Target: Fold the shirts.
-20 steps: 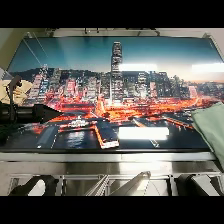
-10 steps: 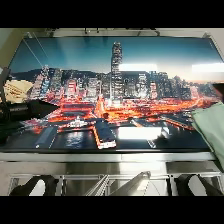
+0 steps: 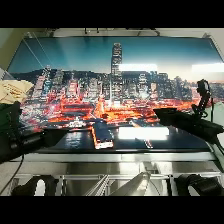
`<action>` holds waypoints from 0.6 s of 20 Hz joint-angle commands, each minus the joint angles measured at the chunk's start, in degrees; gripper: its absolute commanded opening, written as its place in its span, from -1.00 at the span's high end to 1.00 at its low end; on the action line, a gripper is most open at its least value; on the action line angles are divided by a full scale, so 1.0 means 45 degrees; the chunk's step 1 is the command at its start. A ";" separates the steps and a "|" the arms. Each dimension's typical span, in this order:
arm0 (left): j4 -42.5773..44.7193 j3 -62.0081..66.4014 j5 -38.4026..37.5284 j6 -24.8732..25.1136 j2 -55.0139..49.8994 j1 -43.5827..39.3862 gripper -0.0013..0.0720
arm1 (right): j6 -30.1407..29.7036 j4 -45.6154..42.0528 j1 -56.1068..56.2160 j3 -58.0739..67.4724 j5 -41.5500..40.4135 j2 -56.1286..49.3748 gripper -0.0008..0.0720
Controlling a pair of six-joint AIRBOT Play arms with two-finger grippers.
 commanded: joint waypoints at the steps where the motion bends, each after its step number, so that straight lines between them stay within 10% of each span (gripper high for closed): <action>1: 0.0019 -0.0850 0.0019 -0.0350 0.1443 0.0015 0.91 | 0.0729 -0.0845 0.0627 -0.0563 -0.0714 0.0466 0.93; 12: 0.0024 -0.0704 -0.0223 -0.0461 0.1690 0.0015 0.91 | 0.0719 -0.0330 0.0627 -0.0568 -0.0714 0.0466 0.93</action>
